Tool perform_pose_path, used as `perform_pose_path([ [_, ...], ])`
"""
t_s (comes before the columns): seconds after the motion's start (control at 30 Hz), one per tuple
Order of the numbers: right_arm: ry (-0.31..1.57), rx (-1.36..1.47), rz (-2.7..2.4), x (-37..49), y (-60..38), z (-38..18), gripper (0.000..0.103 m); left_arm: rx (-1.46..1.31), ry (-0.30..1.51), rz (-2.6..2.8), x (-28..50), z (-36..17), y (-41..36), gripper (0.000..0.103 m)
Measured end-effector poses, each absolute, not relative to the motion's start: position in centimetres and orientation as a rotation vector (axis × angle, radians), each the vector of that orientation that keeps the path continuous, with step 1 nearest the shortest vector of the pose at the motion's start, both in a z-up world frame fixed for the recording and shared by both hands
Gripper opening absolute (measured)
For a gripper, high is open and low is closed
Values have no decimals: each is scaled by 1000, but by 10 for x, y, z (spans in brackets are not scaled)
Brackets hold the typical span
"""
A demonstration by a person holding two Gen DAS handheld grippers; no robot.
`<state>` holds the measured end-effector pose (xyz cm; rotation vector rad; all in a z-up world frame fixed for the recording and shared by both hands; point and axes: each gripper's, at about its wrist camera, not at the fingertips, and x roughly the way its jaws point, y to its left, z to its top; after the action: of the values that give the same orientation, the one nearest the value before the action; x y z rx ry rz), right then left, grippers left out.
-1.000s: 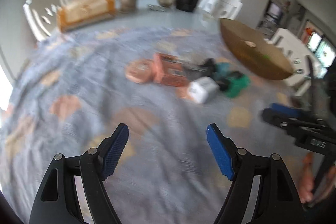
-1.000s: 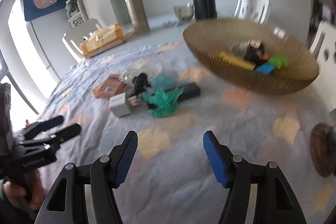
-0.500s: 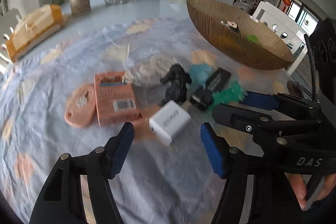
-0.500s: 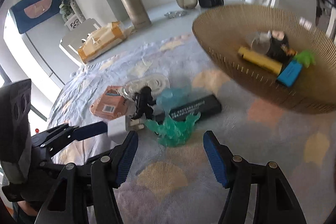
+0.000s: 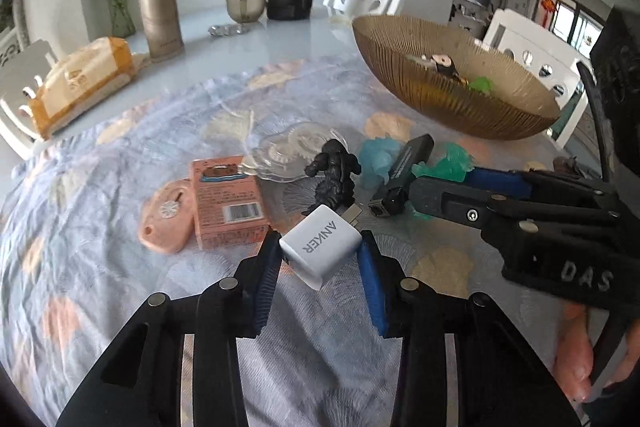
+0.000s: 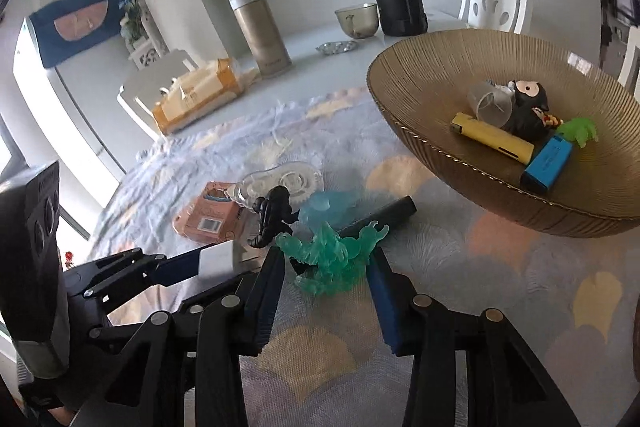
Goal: Organize rigid objects
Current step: 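Grasp the white ANKER charger with the left gripper while the right grasps the green translucent figure, then carry the white charger and green figure over the amber bowl with both grippers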
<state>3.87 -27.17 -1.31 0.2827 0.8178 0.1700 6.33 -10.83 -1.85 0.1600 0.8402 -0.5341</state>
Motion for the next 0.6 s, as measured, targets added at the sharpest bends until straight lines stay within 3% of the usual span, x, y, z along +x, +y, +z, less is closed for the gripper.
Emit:
perform_pose_path([
  [0.33, 748, 209, 149, 20, -267, 3, 41, 14, 808, -360, 7, -11, -44, 35],
  [0.6, 807, 131, 237, -25, -243, 7, 39, -88, 760, -303, -3, -10, -11, 36],
])
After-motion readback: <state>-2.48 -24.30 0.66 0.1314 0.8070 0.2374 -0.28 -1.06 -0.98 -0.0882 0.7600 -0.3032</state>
